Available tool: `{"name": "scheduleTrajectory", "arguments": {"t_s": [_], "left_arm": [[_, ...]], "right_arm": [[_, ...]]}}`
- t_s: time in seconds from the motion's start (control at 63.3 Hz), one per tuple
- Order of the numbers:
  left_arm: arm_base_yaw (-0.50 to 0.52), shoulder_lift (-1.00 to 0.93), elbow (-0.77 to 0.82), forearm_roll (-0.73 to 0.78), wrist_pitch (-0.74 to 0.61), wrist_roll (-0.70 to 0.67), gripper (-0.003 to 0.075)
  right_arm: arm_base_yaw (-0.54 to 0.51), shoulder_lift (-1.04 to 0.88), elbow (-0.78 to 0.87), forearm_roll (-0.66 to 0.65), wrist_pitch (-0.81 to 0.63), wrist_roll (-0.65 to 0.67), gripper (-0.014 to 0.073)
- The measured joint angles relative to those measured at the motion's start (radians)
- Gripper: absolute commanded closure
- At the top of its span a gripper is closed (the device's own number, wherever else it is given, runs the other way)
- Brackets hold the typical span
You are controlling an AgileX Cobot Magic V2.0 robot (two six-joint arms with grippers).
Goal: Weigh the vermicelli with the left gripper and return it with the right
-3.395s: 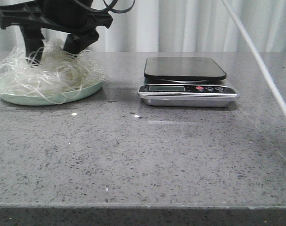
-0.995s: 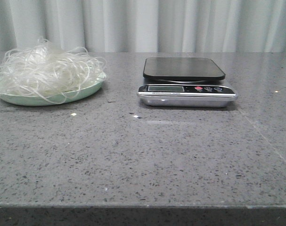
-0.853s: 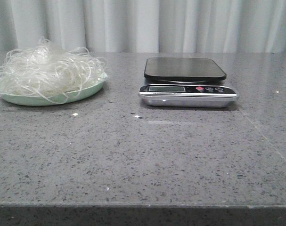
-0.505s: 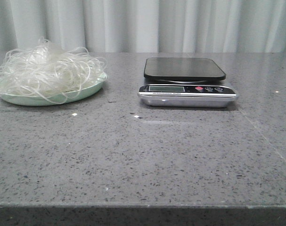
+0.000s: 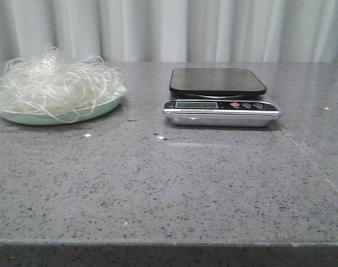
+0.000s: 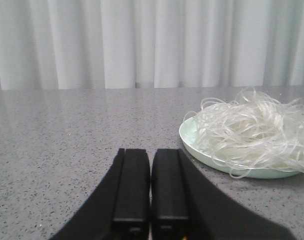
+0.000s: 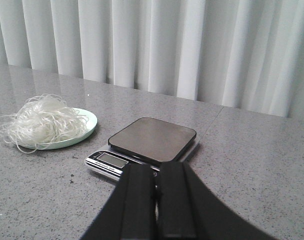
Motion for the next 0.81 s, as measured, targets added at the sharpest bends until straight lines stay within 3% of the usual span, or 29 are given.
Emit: {"name": "scheduleTrajectory", "arguments": {"t_s": [0.805], "left_arm": [[0.002, 0.000, 0.000, 0.006, -0.014, -0.042, 0.0586]], "right_arm": [[0.000, 0.000, 0.000, 0.000, 0.000, 0.000, 0.0412]]}}
